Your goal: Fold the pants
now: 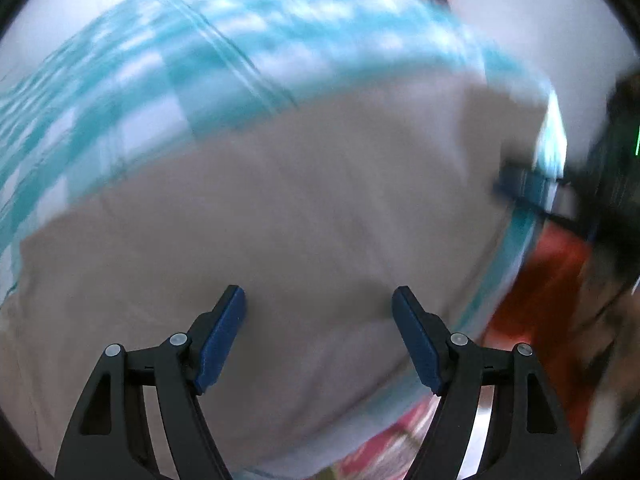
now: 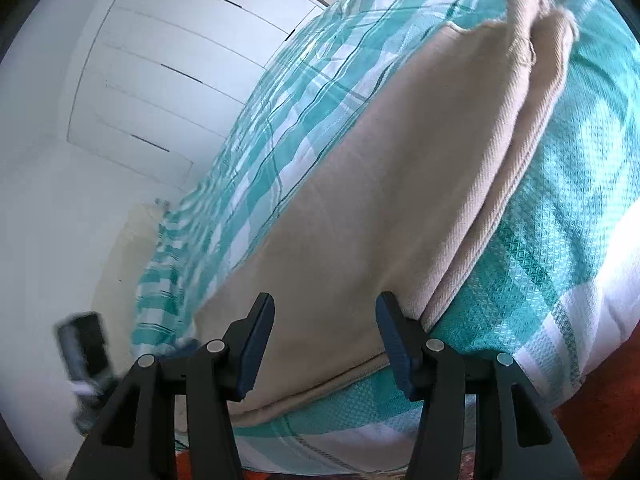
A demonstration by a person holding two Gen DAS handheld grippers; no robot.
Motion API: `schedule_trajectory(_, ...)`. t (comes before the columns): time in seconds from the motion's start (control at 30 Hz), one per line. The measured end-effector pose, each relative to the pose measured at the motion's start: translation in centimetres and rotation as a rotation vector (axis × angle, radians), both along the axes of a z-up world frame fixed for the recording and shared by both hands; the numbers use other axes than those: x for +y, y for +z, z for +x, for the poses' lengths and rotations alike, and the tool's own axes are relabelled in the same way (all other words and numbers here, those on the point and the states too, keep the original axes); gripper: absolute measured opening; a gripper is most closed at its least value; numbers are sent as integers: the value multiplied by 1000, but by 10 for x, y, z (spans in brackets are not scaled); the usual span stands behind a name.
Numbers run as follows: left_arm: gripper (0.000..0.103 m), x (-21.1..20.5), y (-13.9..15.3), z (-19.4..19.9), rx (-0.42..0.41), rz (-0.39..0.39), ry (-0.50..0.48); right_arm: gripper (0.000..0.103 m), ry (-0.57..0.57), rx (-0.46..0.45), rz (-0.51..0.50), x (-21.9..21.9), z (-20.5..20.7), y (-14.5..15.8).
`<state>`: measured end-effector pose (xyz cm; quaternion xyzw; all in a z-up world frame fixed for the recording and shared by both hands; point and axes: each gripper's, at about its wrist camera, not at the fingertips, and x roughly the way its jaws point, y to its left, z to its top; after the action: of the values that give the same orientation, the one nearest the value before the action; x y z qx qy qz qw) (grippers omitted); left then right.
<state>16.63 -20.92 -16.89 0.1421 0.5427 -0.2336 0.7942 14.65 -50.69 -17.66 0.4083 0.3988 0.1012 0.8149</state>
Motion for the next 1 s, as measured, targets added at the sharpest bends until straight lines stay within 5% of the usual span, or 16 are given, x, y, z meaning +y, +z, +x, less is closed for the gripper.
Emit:
schedule_trajectory(0.07,82,-2,-6,-23,-81,48,-26,53,4,-3,8,1,0,1)
schedule_trajectory(0.3,83,-10,14,-43,-113,55,-29,56,3,-24,42,-1,-7,6)
schedule_trajectory(0.4,84,0,41,-44,-137,-64,44,59,-62,-152,60,-14,-23,28)
schedule_trajectory(0.53,86,13,36,-21,-130,-53,152,65,-215,-303,33,-45,-56,55)
schedule_trajectory(0.67,86,23,-6,-4,-19,-24,198,66,-337,-256,43,-73,-72,53)
schedule_trajectory(0.73,87,21,-7,-8,-53,-29,196,66,-255,-265,24,-69,-62,61)
schedule_trajectory(0.8,88,18,-8,-11,-65,-21,195,66,-55,-286,-60,-49,-37,77)
schedule_trajectory(0.9,88,21,-7,-7,-47,-35,193,66,94,-204,-237,-35,-4,75)
schedule_trajectory(0.97,88,23,-5,-9,-43,-38,195,65,-20,-77,-311,-64,8,58)
schedule_trajectory(1.0,88,23,-4,-10,-44,-38,195,60,-152,-39,-253,-91,2,50)
